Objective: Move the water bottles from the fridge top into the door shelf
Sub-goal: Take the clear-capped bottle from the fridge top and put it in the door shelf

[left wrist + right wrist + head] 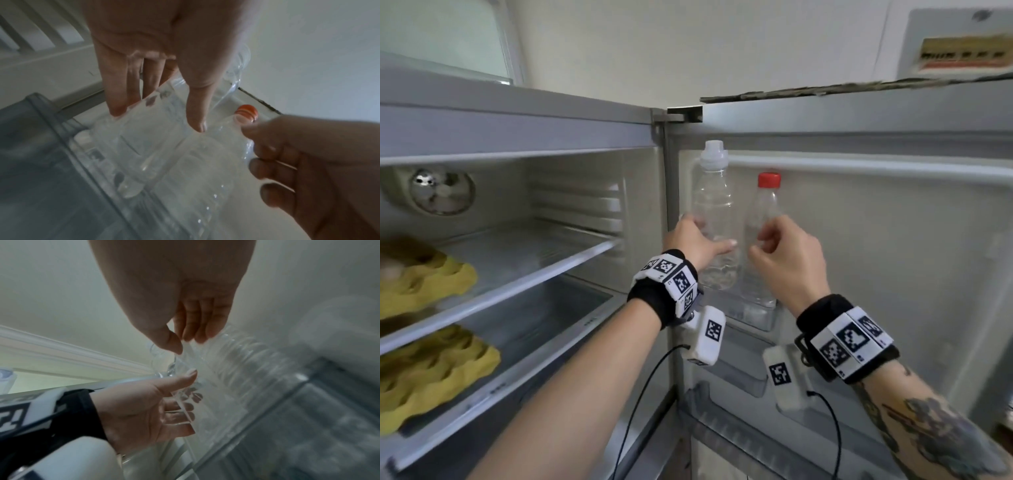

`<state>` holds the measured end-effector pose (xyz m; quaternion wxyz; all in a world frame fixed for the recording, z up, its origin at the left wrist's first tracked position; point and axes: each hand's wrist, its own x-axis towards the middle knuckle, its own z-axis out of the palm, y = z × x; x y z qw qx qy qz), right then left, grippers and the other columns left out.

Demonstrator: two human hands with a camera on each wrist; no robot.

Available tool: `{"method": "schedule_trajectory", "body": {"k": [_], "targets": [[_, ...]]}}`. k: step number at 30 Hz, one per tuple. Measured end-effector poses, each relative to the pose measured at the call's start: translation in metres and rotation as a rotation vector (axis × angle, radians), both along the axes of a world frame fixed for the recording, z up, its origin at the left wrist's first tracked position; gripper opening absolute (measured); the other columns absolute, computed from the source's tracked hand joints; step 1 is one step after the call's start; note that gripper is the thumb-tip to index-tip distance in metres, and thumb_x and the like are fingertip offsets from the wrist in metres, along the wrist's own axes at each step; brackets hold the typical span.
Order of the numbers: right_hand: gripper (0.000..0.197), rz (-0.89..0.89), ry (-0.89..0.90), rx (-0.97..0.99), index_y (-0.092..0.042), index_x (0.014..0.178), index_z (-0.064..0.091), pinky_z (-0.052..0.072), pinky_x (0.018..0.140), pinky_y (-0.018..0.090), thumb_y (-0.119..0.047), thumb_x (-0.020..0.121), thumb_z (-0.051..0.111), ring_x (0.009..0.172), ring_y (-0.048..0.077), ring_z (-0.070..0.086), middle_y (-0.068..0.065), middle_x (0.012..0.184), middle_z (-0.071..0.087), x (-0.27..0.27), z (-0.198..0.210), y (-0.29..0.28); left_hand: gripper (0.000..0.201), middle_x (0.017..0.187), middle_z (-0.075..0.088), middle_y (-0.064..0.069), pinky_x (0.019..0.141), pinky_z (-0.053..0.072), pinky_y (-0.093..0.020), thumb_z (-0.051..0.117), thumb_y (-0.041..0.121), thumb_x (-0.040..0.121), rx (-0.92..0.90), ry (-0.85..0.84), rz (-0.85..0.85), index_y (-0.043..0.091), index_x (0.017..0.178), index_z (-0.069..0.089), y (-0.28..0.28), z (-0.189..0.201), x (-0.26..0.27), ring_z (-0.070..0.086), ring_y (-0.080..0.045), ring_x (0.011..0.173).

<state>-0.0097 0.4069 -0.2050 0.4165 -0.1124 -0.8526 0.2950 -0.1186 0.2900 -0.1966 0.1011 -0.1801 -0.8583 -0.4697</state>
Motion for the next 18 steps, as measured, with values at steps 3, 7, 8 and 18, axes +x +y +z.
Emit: {"method": "schedule_trajectory", "body": {"k": [3,7,8,18], "targets": [[0.035,-0.059,-0.007,-0.033,-0.02,0.1,0.046,0.043,0.072,0.034,-0.028,0.075,0.069,0.085,0.021,0.056,-0.007,0.089,0.054,0.001,-0.009,0.009,0.075,0.114,0.065,0.002,0.086,0.048,-0.025,0.086,0.046,0.06,-0.011,-0.032,-0.02,0.016,0.122,0.055,0.005,-0.01,-0.003,0.063,-0.017,0.103],[0.072,0.032,-0.065,-0.182,-0.011,0.128,0.032,0.046,0.085,0.034,-0.026,0.073,0.077,0.101,0.023,0.055,0.004,0.11,0.05,-0.005,-0.017,0.017,0.076,0.109,0.066,0.0,0.086,0.052,-0.031,0.087,0.047,0.057,-0.008,-0.054,-0.03,0.014,0.118,0.055,0.01,-0.016,-0.004,0.064,-0.019,0.1],[0.077,0.043,-0.089,-0.221,-0.011,0.13,0.03,0.045,0.083,0.031,-0.025,0.072,0.078,0.099,0.023,0.056,0.004,0.109,0.05,-0.008,-0.019,0.019,0.075,0.109,0.066,-0.001,0.087,0.052,-0.033,0.087,0.046,0.057,-0.005,-0.058,-0.029,0.014,0.117,0.055,0.012,-0.018,-0.004,0.064,-0.02,0.1],[0.066,0.012,-0.148,-0.181,-0.02,0.113,0.039,0.05,0.091,0.044,-0.04,0.061,0.073,0.116,0.03,0.054,0.005,0.112,0.058,-0.021,-0.038,0.022,0.075,0.115,0.065,-0.001,0.09,0.05,-0.032,0.083,0.048,0.064,-0.04,-0.043,-0.028,0.015,0.124,0.054,0.013,-0.03,-0.006,0.064,-0.022,0.103]]}}
